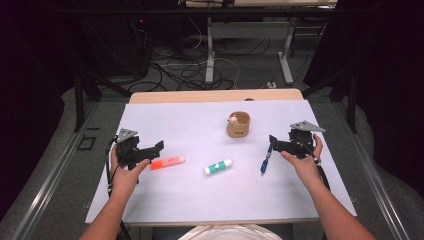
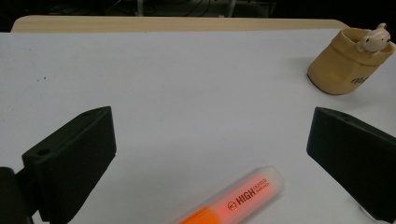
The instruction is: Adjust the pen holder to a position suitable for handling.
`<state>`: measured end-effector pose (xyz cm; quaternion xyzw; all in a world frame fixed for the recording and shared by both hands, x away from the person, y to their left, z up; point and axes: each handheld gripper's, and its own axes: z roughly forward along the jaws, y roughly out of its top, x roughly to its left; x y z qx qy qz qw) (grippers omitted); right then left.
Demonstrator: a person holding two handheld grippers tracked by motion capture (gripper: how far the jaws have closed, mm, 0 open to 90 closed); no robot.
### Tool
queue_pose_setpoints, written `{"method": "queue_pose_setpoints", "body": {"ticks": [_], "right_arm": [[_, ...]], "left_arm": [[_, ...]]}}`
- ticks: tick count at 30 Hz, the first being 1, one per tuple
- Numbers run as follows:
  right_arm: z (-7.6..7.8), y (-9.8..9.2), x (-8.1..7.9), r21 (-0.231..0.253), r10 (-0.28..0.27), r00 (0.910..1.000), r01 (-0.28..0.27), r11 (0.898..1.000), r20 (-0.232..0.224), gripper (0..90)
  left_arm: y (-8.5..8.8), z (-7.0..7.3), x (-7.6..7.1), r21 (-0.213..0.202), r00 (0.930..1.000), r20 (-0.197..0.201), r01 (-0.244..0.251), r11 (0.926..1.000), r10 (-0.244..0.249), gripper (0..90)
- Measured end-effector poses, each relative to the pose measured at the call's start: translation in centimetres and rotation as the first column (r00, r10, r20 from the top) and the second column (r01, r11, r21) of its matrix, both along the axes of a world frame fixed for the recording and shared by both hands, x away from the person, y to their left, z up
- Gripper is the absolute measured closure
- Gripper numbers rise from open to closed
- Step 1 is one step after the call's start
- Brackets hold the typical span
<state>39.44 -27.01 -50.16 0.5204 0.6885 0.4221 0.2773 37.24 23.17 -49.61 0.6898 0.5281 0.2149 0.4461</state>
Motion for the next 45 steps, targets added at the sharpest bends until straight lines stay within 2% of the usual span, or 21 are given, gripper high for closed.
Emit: {"method": "queue_pose_setpoints", "body": {"ticks": [4,8,9,11,13,16,19,20,22,26,28,30,31,35,41,45], "right_arm": [[0.4,0.4,0.5,0.017,0.028,0.9995,-0.027,0.999,-0.017,15.8],[1.5,0.9,1.2,0.017,0.044,0.9988,-0.044,0.999,-0.019,20.8],[2.3,1.2,1.5,0.010,0.031,0.9995,-0.031,0.999,-0.003,30.2],[2.7,1.3,1.6,0.014,0.021,0.9997,-0.021,1.000,0.014,31.7],[3.7,1.6,2.5,0.007,0.040,0.9991,-0.040,0.999,-0.008,33.0],[4.2,1.8,3.2,0.005,0.058,0.9978,-0.058,0.998,-0.030,34.2],[5.2,2.4,4.7,-0.030,0.084,0.9943,-0.086,0.996,-0.066,34.7],[5.2,2.4,4.7,-0.030,0.084,0.9943,-0.086,0.996,-0.066,34.7],[5.7,2.9,5.8,-0.031,0.097,0.9905,-0.101,0.994,-0.097,35.7],[6.1,3.5,6.9,-0.041,0.093,0.9878,-0.099,0.994,-0.125,35.7],[6.2,3.9,7.6,-0.023,0.080,0.9857,-0.085,0.996,-0.148,37.1],[6.3,4.2,8.3,-0.006,0.092,0.9822,-0.094,0.996,-0.164,39.6],[6.3,4.7,9.0,-0.007,0.084,0.9788,-0.086,0.996,-0.187,40.8],[6.3,5.2,9.9,-0.004,0.069,0.9755,-0.072,0.997,-0.209,42.7],[5.8,6.3,11.5,-0.031,0.060,0.9689,-0.070,0.997,-0.240,44.1],[4.9,6.9,12.5,-0.060,0.060,0.9623,-0.079,0.995,-0.265,44.5]], "left_arm": [[-0.1,0.0,-0.1,0.004,1.0000,0.000,0.002,1.0000,-0.002,1.2],[-0.2,0.2,-0.2,0.010,1.0000,0.004,0.001,0.9999,-0.001,1.3],[-0.1,0.2,-0.3,0.012,1.0000,0.002,0.002,0.9999,-0.002,1.3],[-0.1,0.2,-0.3,0.016,1.0000,0.003,0.001,0.9999,-0.001,1.3],[0.0,0.1,-0.3,0.016,1.0000,0.001,-0.002,0.9999,0.002,1.3],[0.0,0.1,-0.2,0.018,1.0000,-0.002,-0.003,0.9998,0.003,1.3],[0.0,0.1,-0.2,0.022,1.0000,0.001,-0.003,0.9998,0.003,1.6],[0.0,0.1,-0.3,0.021,1.0000,0.000,-0.004,0.9998,0.004,1.6],[0.0,0.1,-0.3,0.024,1.0000,0.000,-0.002,0.9997,0.002,1.7],[0.0,0.1,-0.2,0.026,1.0000,0.000,-0.001,0.9997,0.001,1.7],[0.0,0.1,-0.2,0.025,1.0000,0.000,-0.002,0.9997,0.002,1.8],[0.1,0.1,-0.2,0.025,1.0000,-0.001,-0.002,0.9997,0.002,1.8],[0.1,0.1,-0.2,0.024,1.0000,0.000,-0.002,0.9997,0.002,1.8],[0.2,0.0,-0.2,0.023,1.0000,0.002,-0.004,0.9997,0.004,1.8],[0.3,0.0,-0.1,0.019,1.0000,-0.004,-0.005,0.9998,0.005,2.0],[0.2,-0.1,-0.1,0.017,1.0000,-0.005,-0.005,0.9998,0.005,2.2]]}}
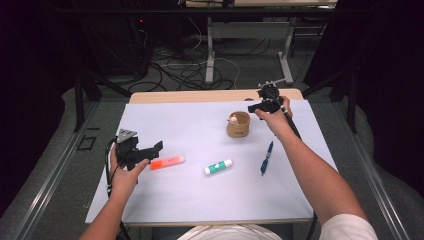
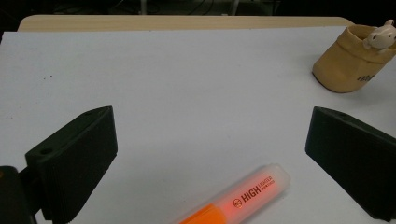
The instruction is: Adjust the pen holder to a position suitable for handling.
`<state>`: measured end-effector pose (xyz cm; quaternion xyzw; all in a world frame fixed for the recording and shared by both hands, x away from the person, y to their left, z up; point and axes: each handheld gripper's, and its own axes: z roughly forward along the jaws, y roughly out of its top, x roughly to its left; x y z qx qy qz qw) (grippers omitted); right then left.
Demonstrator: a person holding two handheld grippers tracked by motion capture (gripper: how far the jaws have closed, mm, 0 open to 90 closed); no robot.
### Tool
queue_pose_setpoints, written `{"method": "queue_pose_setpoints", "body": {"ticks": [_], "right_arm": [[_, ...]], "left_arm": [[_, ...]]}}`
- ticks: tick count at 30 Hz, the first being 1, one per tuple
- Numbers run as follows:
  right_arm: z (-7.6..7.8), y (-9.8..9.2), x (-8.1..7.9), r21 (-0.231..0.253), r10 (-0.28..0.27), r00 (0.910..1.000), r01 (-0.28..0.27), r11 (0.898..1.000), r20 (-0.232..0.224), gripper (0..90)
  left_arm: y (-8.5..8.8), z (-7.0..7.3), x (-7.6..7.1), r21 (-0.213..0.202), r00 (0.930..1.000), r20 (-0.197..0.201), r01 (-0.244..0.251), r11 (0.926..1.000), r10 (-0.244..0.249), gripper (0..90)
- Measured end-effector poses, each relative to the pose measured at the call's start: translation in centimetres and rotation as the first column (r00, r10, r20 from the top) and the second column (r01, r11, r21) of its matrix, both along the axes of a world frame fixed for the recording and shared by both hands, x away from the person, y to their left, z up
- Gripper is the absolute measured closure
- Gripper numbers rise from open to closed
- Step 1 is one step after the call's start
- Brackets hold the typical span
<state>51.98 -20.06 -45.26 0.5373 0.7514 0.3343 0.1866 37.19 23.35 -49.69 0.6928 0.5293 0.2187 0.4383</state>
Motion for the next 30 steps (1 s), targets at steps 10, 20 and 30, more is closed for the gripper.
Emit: {"method": "queue_pose_setpoints", "body": {"ticks": [10,20,30], "right_arm": [[-2.8,1.3,1.7,-0.026,0.000,0.9961,-0.002,1.000,-0.088,46.4],[-4.8,2.4,2.4,-0.068,0.004,0.9889,-0.014,0.998,-0.149,57.1],[-5.6,2.7,2.7,-0.056,-0.026,0.9815,0.016,0.998,-0.190,72.0]], "left_arm": [[0.2,-0.1,0.1,-0.001,1.0000,-0.007,-0.003,1.0000,0.003,2.4],[0.2,-0.1,0.1,-0.002,1.0000,-0.004,-0.002,1.0000,0.002,2.6],[0.2,-0.1,0.1,-0.008,0.9999,-0.005,-0.009,0.9999,0.009,2.6]]}}
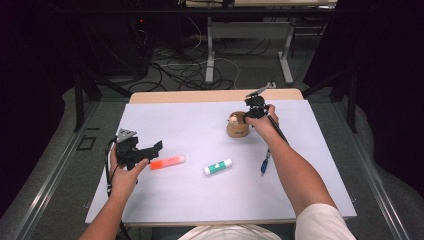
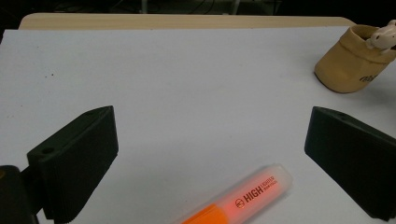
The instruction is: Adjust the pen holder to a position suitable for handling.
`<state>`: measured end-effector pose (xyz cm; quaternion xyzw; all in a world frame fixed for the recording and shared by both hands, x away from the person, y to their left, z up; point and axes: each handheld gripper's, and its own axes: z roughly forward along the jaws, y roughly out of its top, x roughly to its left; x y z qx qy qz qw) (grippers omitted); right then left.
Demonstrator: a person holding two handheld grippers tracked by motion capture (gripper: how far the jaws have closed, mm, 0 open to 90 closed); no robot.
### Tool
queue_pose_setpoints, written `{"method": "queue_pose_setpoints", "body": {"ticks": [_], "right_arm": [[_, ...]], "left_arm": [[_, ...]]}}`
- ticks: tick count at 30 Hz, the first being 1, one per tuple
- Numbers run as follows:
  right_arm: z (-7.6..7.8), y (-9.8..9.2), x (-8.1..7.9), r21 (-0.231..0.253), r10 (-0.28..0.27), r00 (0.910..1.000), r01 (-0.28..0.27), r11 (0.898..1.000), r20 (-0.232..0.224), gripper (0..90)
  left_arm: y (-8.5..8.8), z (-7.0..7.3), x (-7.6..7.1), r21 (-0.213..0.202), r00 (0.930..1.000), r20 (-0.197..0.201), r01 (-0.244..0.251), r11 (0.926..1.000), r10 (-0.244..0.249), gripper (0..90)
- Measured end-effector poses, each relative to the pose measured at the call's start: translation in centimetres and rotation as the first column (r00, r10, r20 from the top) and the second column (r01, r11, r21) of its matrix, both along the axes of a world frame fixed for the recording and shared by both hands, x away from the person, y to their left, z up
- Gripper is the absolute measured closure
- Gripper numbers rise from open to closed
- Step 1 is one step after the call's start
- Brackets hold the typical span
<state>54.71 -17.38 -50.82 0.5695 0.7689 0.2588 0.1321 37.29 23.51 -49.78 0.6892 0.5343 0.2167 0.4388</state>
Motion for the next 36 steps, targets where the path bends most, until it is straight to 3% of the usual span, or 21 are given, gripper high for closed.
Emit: {"method": "queue_pose_setpoints", "body": {"ticks": [5,6,7,9,11,15,29,33,34,36], "right_arm": [[-0.2,0.2,0.0,0.005,-0.015,0.9998,0.015,1.000,-0.013,77.3],[-0.1,0.4,0.0,0.015,-0.030,0.9989,0.030,0.999,-0.035,79.3],[-0.3,0.4,0.0,0.022,-0.034,0.9992,0.035,0.999,-0.019,79.9],[-0.1,0.5,-0.1,0.016,-0.044,0.9987,0.044,0.999,-0.028,80.7],[-0.2,0.5,0.0,0.017,-0.042,0.9990,0.043,0.999,-0.014,80.8],[0.2,0.5,0.1,0.011,-0.066,0.9962,0.067,0.998,-0.056,80.9],[0.4,0.3,-0.2,0.029,-0.117,0.9885,0.121,0.992,-0.095,81.9],[0.5,0.5,-0.3,0.049,-0.119,0.9855,0.126,0.991,-0.120,81.9],[0.5,0.8,-0.5,0.068,-0.114,0.9875,0.122,0.990,-0.109,81.9],[0.7,1.1,-0.7,0.053,-0.109,0.9865,0.116,0.992,-0.122,81.9]], "left_arm": [[0.1,-0.1,0.0,0.001,1.0000,0.000,0.001,1.0000,-0.001,2.6],[0.0,-0.1,0.0,0.000,1.0000,0.001,0.000,1.0000,0.000,2.6],[0.0,-0.1,0.0,0.000,1.0000,0.002,-0.001,1.0000,0.001,2.6],[0.0,-0.1,0.0,0.001,1.0000,0.002,0.000,1.0000,0.000,2.6],[0.0,-0.1,0.1,0.002,1.0000,0.003,0.002,1.0000,-0.002,2.6],[0.0,-0.1,0.1,0.003,1.0000,0.000,0.002,1.0000,-0.002,2.6],[0.1,-0.1,0.1,0.005,1.0000,-0.002,-0.001,1.0000,0.001,2.6],[0.1,-0.1,0.1,0.007,1.0000,-0.007,-0.001,1.0000,0.001,2.6],[0.1,-0.1,0.1,0.007,1.0000,-0.006,-0.001,1.0000,0.001,2.6],[0.0,-0.1,0.1,0.007,1.0000,-0.006,-0.002,1.0000,0.002,2.6]]}}
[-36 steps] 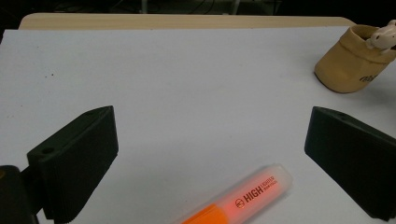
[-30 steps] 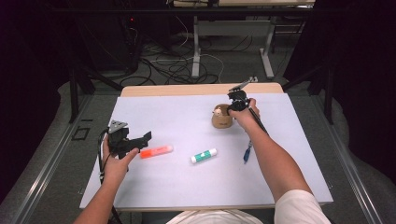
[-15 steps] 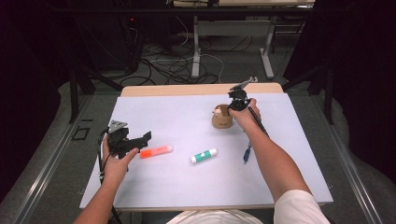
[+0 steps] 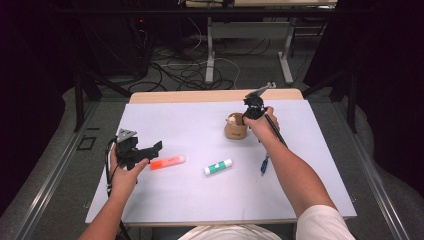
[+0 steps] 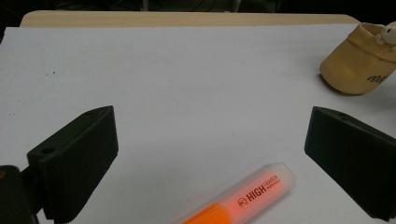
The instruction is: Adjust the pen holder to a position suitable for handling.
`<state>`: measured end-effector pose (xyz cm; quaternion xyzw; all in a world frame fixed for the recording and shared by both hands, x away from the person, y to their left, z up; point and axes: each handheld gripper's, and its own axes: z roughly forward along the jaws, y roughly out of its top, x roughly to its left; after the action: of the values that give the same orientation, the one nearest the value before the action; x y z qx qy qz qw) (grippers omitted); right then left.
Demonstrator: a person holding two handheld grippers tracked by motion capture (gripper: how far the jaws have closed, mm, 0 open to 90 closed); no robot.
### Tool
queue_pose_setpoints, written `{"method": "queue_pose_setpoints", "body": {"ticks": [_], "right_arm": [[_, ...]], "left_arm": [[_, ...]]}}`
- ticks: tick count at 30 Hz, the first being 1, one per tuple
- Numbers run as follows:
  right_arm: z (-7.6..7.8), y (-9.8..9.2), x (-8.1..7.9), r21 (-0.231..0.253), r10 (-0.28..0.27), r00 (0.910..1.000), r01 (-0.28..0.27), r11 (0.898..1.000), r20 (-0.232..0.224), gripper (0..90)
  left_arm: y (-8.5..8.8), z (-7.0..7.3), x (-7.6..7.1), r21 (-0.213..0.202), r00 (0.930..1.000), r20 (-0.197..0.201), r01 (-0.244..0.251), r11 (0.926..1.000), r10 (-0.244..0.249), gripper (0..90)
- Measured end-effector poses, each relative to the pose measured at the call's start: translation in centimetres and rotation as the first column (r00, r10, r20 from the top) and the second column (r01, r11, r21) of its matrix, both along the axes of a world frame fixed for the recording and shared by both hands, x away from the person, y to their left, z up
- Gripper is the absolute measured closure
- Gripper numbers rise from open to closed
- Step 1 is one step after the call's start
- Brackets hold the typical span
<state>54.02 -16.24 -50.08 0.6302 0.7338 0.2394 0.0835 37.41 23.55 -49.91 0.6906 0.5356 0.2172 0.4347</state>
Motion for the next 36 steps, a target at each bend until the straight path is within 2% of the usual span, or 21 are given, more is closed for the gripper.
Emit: {"method": "queue_pose_setpoints", "body": {"ticks": [10,13,15,18,20,22,23,24,29,33,36], "right_arm": [[0.3,2.0,-1.2,-0.007,0.021,0.9996,-0.021,1.000,-0.022,81.8],[0.2,2.2,-1.3,-0.006,0.019,0.9997,-0.019,1.000,-0.014,81.9],[0.3,2.5,-1.5,-0.015,0.031,0.9991,-0.031,0.999,-0.031,81.9],[0.4,3.0,-1.9,-0.021,0.048,0.9984,-0.049,0.999,-0.030,81.9],[0.4,3.4,-2.2,-0.006,0.059,0.9980,-0.060,0.998,-0.023,81.9],[0.5,3.8,-2.6,-0.016,0.071,0.9971,-0.071,0.997,-0.028,81.9],[0.4,4.0,-2.8,-0.008,0.076,0.9970,-0.076,0.997,-0.013,81.9],[0.5,4.3,-2.9,-0.018,0.077,0.9966,-0.078,0.997,-0.030,81.9],[0.5,5.0,-3.6,0.002,0.082,0.9951,-0.082,0.997,-0.055,81.9],[0.4,5.0,-3.8,-0.003,0.089,0.9946,-0.089,0.996,-0.053,81.9],[0.3,4.9,-3.9,0.002,0.072,0.9942,-0.072,0.997,-0.079,81.9]], "left_arm": [[-0.1,0.0,0.0,0.000,1.0000,-0.001,0.005,1.0000,-0.005,2.6],[-0.2,0.0,-0.1,0.002,1.0000,-0.002,0.005,1.0000,-0.005,2.6],[-0.2,0.0,0.0,0.001,1.0000,0.000,0.005,1.0000,-0.005,2.6],[-0.2,0.0,0.0,0.000,1.0000,-0.002,0.007,1.0000,-0.007,2.6],[-0.2,0.0,0.0,0.002,1.0000,0.000,0.009,1.0000,-0.009,2.6],[-0.2,0.0,0.0,0.000,0.9999,0.002,0.012,0.9999,-0.012,2.6],[-0.3,0.0,0.0,0.001,0.9999,0.000,0.012,0.9999,-0.012,2.6],[-0.3,0.0,0.0,0.001,0.9999,0.000,0.013,0.9999,-0.013,2.6],[-0.3,0.0,-0.1,0.003,0.9999,0.000,0.012,0.9999,-0.012,2.8],[-0.3,0.0,-0.1,0.003,0.9999,0.000,0.014,0.9999,-0.014,2.9],[-0.4,0.0,0.0,0.002,0.9999,0.000,0.016,0.9999,-0.016,2.9]]}}
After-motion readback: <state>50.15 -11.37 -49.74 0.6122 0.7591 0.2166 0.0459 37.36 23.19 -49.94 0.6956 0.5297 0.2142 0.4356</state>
